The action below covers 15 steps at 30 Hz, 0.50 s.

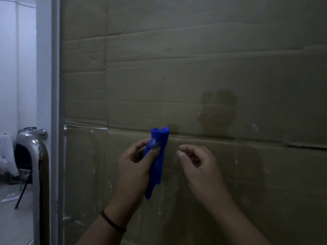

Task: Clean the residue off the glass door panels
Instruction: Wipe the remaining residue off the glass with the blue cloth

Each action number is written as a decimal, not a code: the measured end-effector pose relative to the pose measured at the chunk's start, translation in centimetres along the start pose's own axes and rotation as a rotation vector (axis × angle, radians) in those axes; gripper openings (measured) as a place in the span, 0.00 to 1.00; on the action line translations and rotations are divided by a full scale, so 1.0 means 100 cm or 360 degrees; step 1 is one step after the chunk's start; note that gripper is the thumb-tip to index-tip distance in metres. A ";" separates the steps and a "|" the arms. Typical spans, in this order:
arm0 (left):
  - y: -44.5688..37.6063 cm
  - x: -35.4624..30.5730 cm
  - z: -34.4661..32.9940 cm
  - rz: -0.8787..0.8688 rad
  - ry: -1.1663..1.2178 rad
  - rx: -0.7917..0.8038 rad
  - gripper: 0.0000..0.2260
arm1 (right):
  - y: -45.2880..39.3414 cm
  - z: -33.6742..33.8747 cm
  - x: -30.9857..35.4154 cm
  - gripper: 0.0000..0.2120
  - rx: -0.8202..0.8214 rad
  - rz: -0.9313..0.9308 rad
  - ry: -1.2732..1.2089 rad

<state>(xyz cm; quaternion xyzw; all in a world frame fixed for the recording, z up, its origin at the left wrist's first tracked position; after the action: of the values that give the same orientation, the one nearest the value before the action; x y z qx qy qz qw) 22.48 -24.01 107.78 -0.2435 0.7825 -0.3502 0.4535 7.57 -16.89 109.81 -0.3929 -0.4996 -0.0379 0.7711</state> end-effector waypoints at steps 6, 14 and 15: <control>-0.045 0.002 0.029 -0.0566 -0.0916 -0.0479 0.07 | -0.003 0.046 0.011 0.06 -0.0263 0.0217 -0.0057; -0.007 0.023 -0.031 -0.1023 -0.1189 -0.0160 0.06 | -0.001 0.090 0.010 0.06 -0.0523 0.0363 0.0028; 0.004 0.026 -0.049 -0.1066 -0.1175 -0.0046 0.06 | -0.001 0.091 0.009 0.06 -0.0532 0.0354 0.0033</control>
<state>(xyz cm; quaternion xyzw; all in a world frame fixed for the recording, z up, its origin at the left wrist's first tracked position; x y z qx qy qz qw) 16.89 -23.92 107.78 -0.5954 0.4535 -0.3561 0.5595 1.20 -10.82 112.32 -0.5678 -0.4318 -0.0389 0.6997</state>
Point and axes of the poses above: each hand's wrist, its own y-axis away from the middle knuckle, its own z-axis out of the back of the hand, x = y × z, the point moved 6 cm from there along -y, towards the middle knuckle, and after that the axes turned 14 degrees about -z, right-handed, at the moved point
